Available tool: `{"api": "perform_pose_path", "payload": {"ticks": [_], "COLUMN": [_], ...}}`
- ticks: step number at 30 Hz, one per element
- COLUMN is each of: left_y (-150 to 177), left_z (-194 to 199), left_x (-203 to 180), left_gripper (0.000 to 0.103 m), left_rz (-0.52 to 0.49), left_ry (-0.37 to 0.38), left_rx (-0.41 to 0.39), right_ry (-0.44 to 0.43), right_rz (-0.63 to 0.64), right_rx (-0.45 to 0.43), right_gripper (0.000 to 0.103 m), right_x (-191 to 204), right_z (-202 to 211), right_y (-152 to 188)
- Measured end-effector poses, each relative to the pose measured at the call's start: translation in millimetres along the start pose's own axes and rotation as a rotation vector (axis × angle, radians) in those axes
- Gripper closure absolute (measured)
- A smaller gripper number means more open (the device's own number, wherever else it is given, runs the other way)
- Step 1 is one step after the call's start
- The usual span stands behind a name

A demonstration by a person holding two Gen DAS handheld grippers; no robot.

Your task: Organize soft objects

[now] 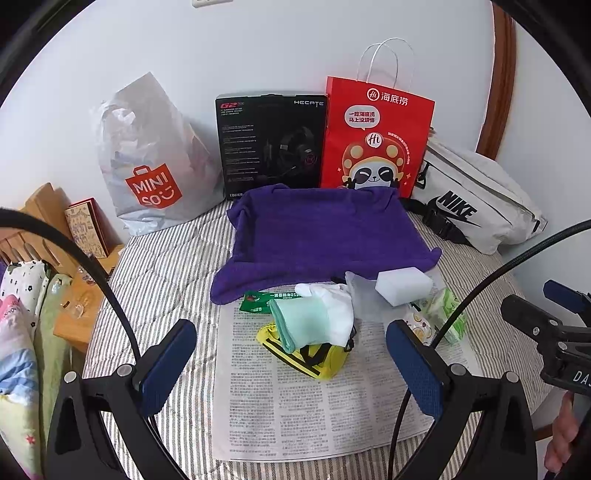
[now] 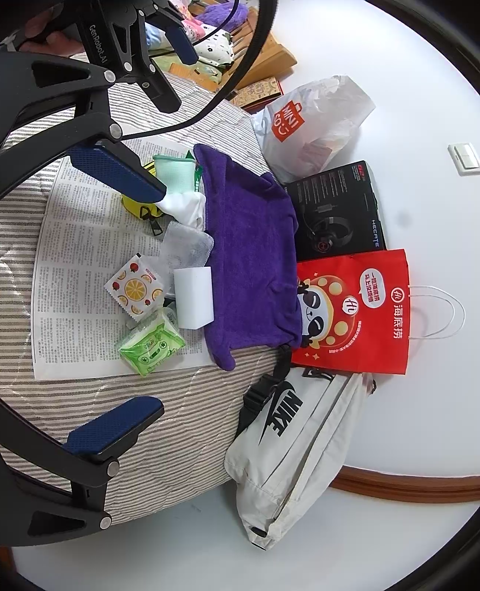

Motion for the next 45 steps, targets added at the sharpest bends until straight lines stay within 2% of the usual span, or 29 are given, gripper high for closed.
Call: {"api": "perform_pose_path", "payload": {"ticks": [34, 39, 45], "left_y": [4, 4, 8], "left_z": [-2, -15, -40], "left_x": [-4, -1, 24], "left_gripper": [0.000, 0.000, 0.000], "left_rz": [-0.022, -0.033, -0.013], "left_ry": [-0.004, -0.013, -0.022], "left_rx": [-0.003, 0.009, 0.037], "right_ry": [0.011, 0.030, 0.036], "right_rz": [0.000, -0.005, -0.009], "right_rx": [-0.001, 0.024, 0.038], "right_gripper": [0.000, 0.000, 0.000], "right_x": [-3, -11, -18], "right_z": [-1, -10, -21], "right_y": [0, 3, 8]}}
Point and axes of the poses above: each gripper's, at about its wrist camera, not at the fingertips, and z roughly against the way its jaws point, x to its left, y to its underside, the point moved 3 cm from there along -z, roughly the way its jaws point, and after that the axes turned 8 degrees about z, right-handed, at the moved point
